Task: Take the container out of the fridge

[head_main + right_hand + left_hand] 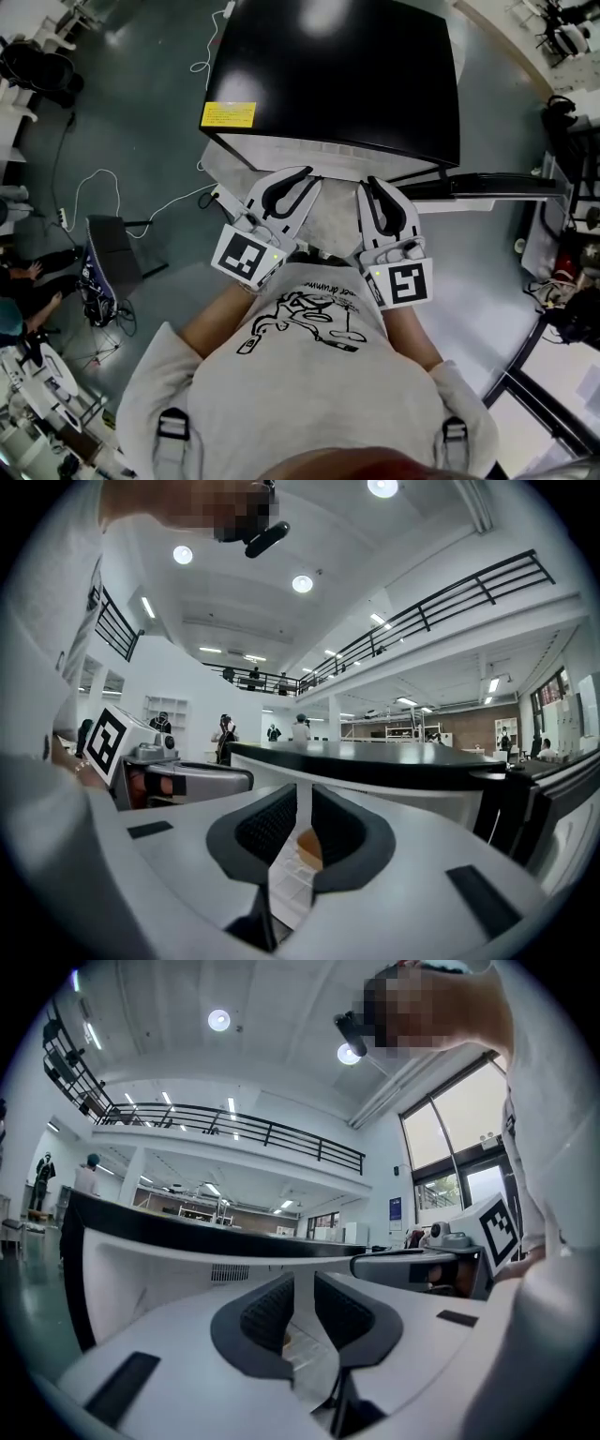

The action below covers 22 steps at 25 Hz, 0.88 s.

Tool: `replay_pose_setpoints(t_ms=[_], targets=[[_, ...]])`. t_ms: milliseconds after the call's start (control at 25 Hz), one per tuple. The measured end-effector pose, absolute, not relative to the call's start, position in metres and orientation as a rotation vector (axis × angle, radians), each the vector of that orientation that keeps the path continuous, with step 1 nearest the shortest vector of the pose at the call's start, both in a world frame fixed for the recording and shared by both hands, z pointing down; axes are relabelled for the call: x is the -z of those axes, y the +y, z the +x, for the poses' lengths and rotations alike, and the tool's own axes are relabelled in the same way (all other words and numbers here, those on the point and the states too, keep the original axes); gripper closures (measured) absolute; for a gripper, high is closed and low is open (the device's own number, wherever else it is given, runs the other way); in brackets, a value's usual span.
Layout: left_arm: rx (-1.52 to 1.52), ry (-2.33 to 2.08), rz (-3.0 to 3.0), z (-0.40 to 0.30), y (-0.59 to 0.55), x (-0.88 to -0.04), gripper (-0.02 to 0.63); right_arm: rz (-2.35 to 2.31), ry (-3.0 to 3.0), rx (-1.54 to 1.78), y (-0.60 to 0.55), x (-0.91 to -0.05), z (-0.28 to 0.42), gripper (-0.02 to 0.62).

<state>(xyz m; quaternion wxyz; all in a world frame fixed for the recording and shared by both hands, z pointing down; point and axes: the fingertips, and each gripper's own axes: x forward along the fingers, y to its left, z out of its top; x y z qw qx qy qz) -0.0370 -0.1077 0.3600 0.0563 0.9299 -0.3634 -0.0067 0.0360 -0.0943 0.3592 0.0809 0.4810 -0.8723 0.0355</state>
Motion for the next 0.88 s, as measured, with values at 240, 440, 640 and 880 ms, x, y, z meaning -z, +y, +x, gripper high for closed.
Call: replay_pose_setpoints(t_ms=[240,440,640,880], targets=[[-0.048,-1.130,2.773,-0.044,-0.132,-0.388,0.501,1.474,-2.550,-0.138,-0.115,-0.387,0.045,0.509],[-0.076,-1.147,2.716,-0.049,-0.153,-0.412,0.488,1.529,-2.498,-0.186,-0.132,-0.407,0.053,0.492],[-0.098,-1.165,2.659,-0.051,-0.174,-0.436,0.477,1.572,-2.449,-0.191,-0.150,-0.422,0.059,0.482],[-0.122,-1.209,2.609,-0.055,-0.200,-0.458,0.463,1.603,-2.404,-0.202,-0.173,-0.443,0.063,0.474]])
